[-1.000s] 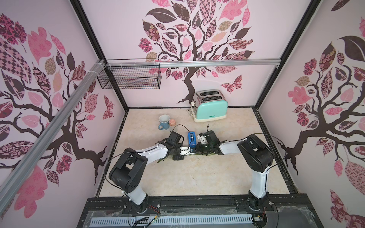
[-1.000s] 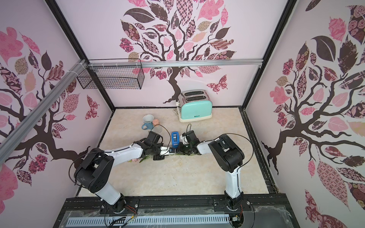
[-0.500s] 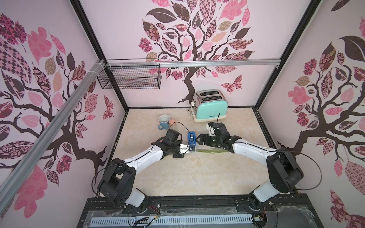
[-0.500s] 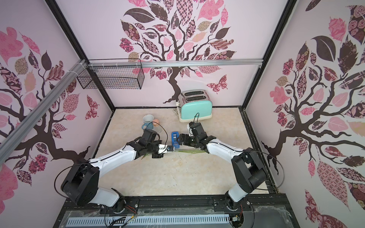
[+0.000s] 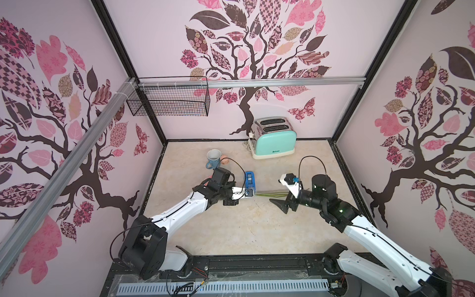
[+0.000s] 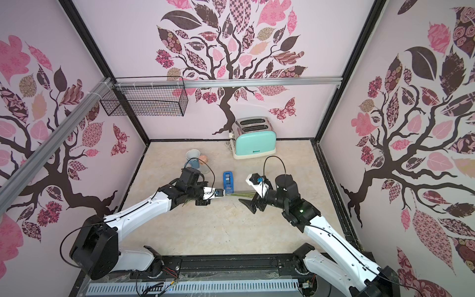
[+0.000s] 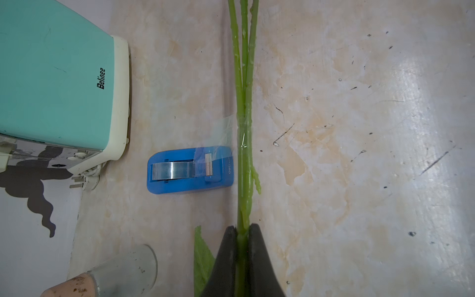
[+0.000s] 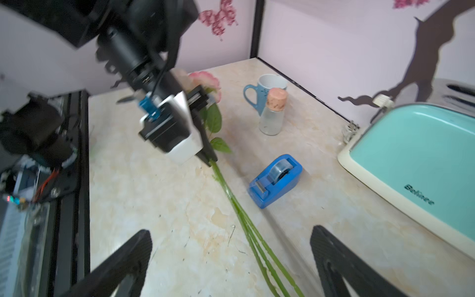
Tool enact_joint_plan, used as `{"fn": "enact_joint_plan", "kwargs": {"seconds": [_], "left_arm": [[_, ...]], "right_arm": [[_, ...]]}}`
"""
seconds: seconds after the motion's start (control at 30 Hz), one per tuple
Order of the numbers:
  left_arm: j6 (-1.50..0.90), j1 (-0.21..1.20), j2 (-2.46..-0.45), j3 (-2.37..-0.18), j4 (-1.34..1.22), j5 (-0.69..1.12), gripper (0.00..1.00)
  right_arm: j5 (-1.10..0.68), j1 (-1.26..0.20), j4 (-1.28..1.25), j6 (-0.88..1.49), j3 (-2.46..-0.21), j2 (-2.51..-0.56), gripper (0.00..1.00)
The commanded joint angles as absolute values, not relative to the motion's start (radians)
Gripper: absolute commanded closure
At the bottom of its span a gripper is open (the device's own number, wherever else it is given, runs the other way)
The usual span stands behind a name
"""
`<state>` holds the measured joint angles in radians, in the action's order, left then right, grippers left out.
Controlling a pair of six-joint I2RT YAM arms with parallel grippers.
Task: Wrap bouquets with tape
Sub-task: Wrap the tape around the bouquet.
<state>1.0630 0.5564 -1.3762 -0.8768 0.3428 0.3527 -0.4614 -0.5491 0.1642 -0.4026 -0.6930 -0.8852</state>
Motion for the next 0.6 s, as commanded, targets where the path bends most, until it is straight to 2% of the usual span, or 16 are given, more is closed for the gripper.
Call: {"fn": "enact_joint_plan", "kwargs": {"seconds": [0.0, 0.1, 0.37, 0.57], "left_arm": [[1.050, 0.559, -1.351, -0.885, 0.351, 0.377, 1.00], [1.041, 0.560, -1.342, -0.894, 0.354, 0.388, 1.00], [1.038, 0.561, -1.301, -0.896, 0.354, 0.407, 1.00], [1.048, 0.571, -1.283, -0.907, 0.374, 0.429, 1.00]], "right_arm": [[-0.430, -0.556, 0.310, -0.687, -0.713, -0.945, 0.00], [-0.369, -0.581, 0.350, -0.746, -0.757, -1.041, 0.03], [-0.277, -0.594, 0.253, -0.800, -0.796, -1.243, 0.12], [-0.233, -0.613, 0.200, -0.831, -0.846, -1.359, 0.37]]}}
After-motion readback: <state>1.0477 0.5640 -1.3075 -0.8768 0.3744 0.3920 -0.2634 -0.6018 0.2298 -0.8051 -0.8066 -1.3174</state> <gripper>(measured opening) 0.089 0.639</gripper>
